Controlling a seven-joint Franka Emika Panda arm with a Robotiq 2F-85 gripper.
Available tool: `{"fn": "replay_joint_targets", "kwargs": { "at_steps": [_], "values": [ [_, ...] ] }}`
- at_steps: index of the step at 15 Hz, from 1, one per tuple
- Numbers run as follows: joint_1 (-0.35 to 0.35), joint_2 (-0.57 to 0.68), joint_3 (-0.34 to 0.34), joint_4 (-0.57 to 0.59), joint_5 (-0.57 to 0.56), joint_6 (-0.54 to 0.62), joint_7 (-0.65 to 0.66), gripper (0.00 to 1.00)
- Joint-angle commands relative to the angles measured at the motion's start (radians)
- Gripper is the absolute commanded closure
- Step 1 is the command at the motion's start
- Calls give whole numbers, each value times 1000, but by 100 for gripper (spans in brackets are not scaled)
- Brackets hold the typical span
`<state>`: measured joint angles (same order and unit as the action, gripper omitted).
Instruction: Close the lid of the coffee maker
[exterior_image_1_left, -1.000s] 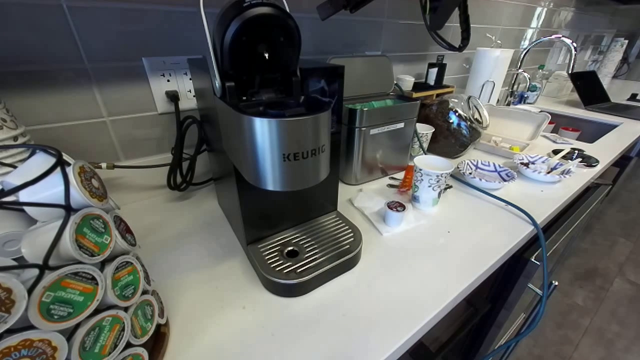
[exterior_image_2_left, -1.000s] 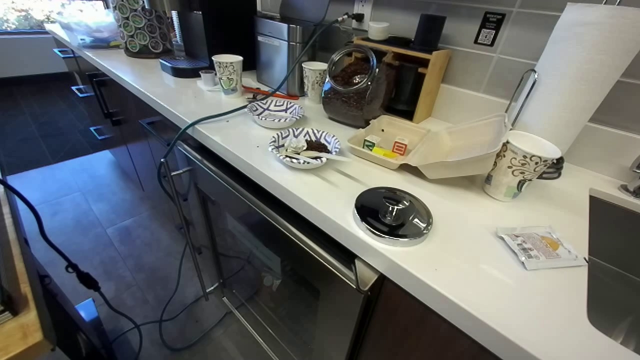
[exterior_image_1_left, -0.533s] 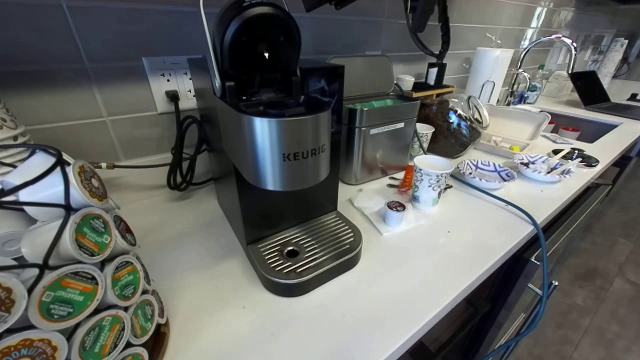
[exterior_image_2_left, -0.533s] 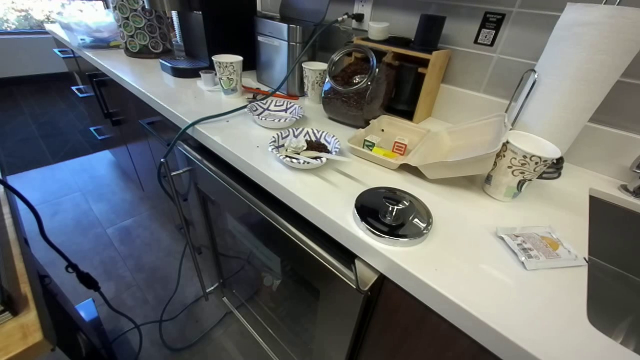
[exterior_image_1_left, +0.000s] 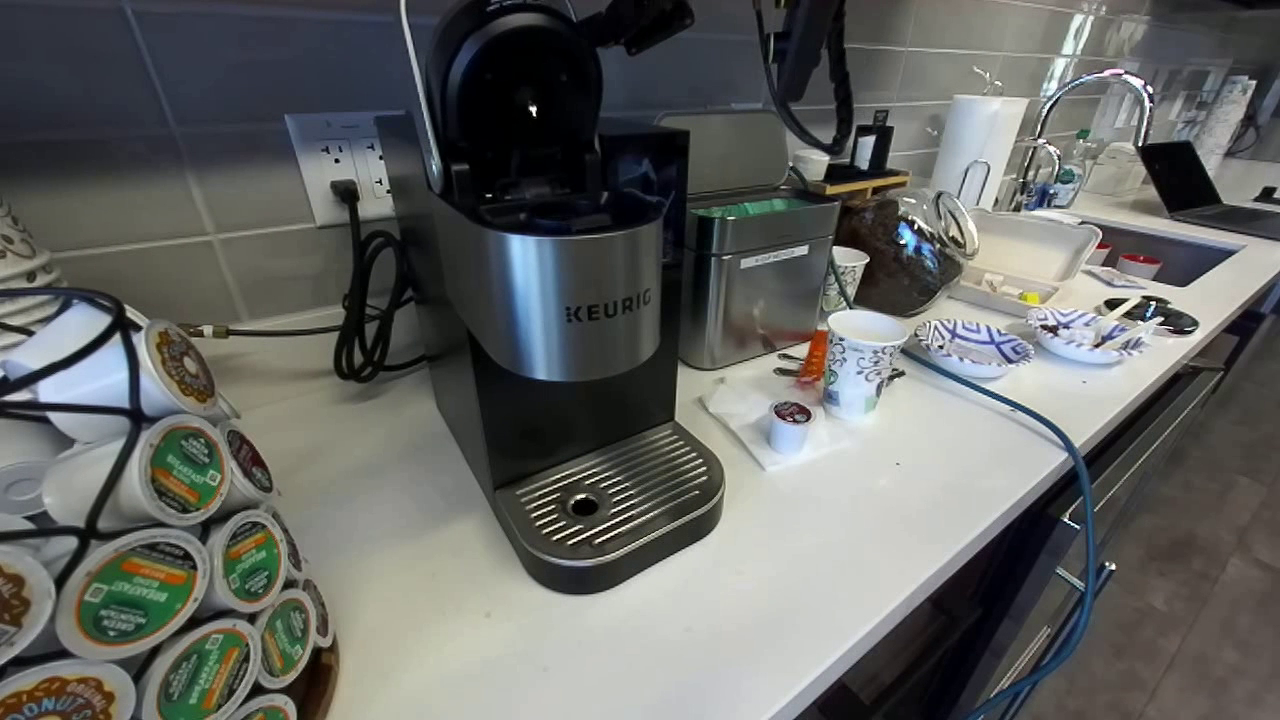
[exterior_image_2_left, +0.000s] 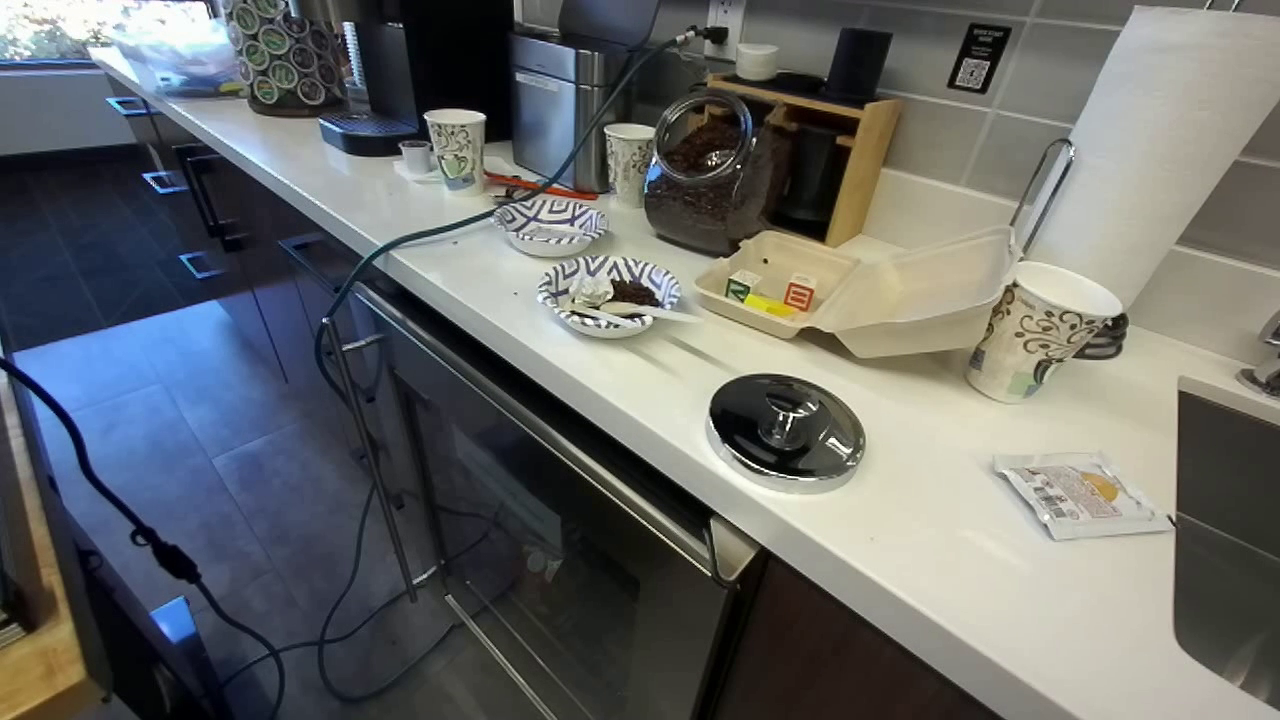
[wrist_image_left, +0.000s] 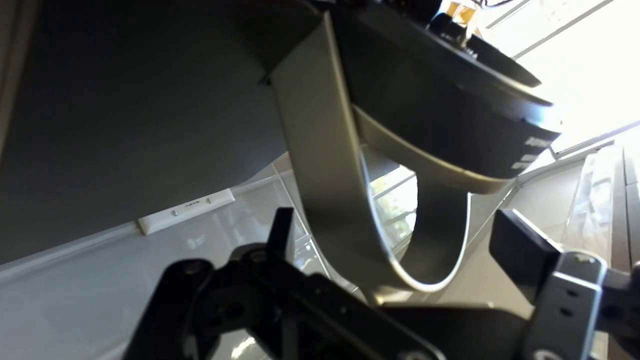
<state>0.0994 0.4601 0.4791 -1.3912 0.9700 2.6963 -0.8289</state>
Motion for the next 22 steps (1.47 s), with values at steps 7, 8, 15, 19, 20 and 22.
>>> {"fn": "replay_joint_targets", "kwargs": {
  "at_steps": [7,8,15,19,20,22],
  "values": [
    [-34,43,21,79,-10,-211,45,0],
    [-40,26,10,63,-31,-261,73,0],
    [-59,-33,-11,32,-98,-470,156,0],
    [-60,-65,-28,5,-159,-525,204,0],
    [-60,-73,-33,-1,-172,-533,219,0],
    [-68,-91,-35,-25,-180,-527,233,0]
  ]
}}
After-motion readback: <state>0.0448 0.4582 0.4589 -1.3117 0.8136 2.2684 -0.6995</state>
